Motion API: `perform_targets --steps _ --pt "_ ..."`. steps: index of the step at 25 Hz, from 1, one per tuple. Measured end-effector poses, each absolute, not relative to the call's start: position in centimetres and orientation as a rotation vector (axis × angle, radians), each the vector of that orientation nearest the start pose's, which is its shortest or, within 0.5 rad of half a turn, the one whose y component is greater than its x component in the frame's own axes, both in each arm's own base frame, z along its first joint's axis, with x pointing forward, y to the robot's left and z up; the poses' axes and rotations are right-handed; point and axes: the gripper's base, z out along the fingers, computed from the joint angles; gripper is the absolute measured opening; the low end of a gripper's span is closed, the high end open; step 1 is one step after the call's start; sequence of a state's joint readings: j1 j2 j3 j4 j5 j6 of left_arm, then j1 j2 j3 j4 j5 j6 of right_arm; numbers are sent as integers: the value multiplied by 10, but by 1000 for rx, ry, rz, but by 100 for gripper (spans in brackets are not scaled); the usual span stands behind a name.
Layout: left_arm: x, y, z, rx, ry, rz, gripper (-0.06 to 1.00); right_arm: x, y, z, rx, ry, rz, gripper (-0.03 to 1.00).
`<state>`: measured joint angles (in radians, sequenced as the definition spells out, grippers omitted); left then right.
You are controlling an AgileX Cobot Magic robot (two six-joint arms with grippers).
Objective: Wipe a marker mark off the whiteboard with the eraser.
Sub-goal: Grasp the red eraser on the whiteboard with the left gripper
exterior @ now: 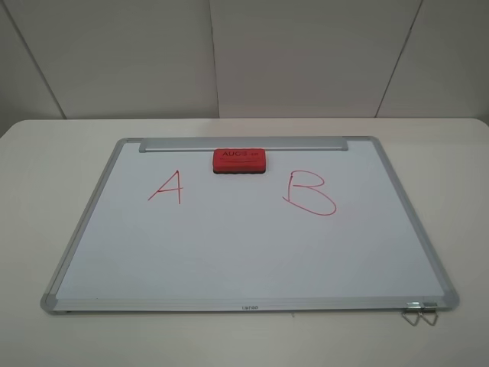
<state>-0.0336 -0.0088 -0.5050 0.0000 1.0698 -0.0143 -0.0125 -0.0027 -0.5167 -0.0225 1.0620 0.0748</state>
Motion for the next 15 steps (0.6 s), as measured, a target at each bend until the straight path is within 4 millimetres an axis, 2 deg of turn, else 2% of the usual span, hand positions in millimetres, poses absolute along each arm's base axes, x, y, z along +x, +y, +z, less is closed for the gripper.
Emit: perform_targets --steps 15 --pt "-7 0 278 20 2040 -30 76 -7 -2 282 90 2024 13 72"
